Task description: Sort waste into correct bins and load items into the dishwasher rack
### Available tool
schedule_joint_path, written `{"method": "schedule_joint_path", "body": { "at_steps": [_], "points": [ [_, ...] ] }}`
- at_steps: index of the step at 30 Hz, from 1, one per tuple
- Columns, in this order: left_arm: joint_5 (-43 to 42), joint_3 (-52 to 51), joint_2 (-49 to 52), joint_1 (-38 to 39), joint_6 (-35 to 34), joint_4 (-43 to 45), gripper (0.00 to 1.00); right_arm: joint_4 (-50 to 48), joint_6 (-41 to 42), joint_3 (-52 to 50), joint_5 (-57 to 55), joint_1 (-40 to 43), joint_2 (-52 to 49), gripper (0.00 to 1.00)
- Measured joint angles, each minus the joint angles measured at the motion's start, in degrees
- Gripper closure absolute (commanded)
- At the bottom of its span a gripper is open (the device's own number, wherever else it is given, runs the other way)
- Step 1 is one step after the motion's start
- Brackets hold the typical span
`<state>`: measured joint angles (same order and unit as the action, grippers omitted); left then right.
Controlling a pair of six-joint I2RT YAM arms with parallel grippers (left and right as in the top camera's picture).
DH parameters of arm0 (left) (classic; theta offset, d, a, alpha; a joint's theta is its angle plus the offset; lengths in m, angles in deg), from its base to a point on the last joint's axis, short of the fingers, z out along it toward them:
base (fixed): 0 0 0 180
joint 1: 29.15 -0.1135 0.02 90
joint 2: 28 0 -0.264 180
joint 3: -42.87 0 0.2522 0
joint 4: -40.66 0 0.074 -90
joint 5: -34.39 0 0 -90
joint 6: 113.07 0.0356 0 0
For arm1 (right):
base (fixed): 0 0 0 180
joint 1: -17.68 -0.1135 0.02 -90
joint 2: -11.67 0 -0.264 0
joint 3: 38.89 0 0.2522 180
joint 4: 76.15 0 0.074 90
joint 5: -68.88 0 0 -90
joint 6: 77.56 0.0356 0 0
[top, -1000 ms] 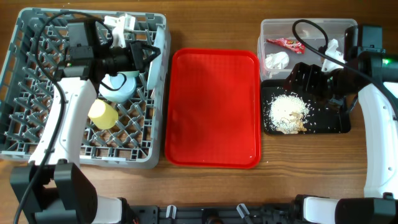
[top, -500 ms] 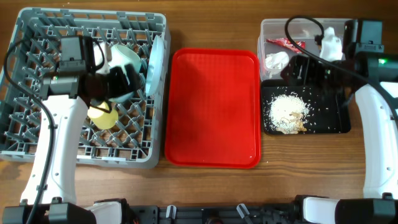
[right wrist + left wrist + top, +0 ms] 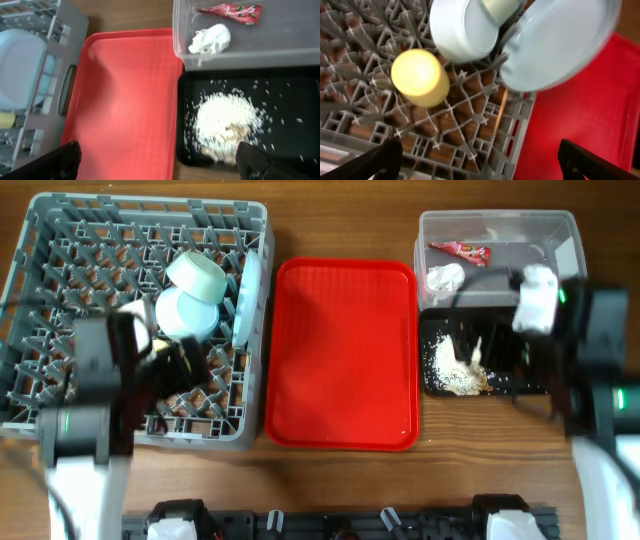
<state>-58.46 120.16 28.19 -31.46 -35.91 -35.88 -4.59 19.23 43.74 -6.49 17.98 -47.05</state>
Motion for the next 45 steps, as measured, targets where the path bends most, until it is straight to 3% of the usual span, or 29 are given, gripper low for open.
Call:
{"method": "schedule_joint_path", "body": {
  "at_steps": [2,7,22,27,30,33,37,41,45],
  "points": [
    [0.0,-4.9,-11.6,0.0,0.1,1.1,0.00,-0.2,0.3,-4.2,-1.6,0.0,10.7,0.00],
    [0.0,-6.5,-23.7,0.0,-0.4,1.2,0.00,0.0,0.5,-5.2,-3.8,0.0,19.0,0.00],
    [0.0,-6.6,-24.7,0.0,-0.8,-2.2,0.00,0.6,-0.1,-5.6,-6.1,0.0,18.6,0.00],
    [0.0,-6.6,-24.7,0.0,-0.8,-2.3,0.00,-11.1,-6.1,-13.9,-6.8,-2.8,35.1,0.00],
    [0.0,-6.8,-24.7,0.0,-0.8,-2.4,0.00,-20.1,-7.1,-30.1,-5.4,-3.0,48.4,0.00],
    [0.0,-6.8,-24.7,0.0,-0.8,-2.3,0.00,-38.3,-7.5,-44.4,-4.3,-3.0,57.1,0.00],
    [0.0,-6.9,-24.8,0.0,-0.8,-2.3,0.00,-58.8,-8.7,-54.8,-4.2,-3.2,57.6,0.00],
    [0.0,-6.9,-24.8,0.0,-0.8,-2.4,0.00,-73.1,-11.7,-65.9,-4.2,-3.2,57.8,0.00],
    [0.0,-6.9,-24.8,0.0,-0.9,-2.4,0.00,-71.9,-14.1,-68.5,-4.2,-3.2,57.8,0.00]
  ]
}}
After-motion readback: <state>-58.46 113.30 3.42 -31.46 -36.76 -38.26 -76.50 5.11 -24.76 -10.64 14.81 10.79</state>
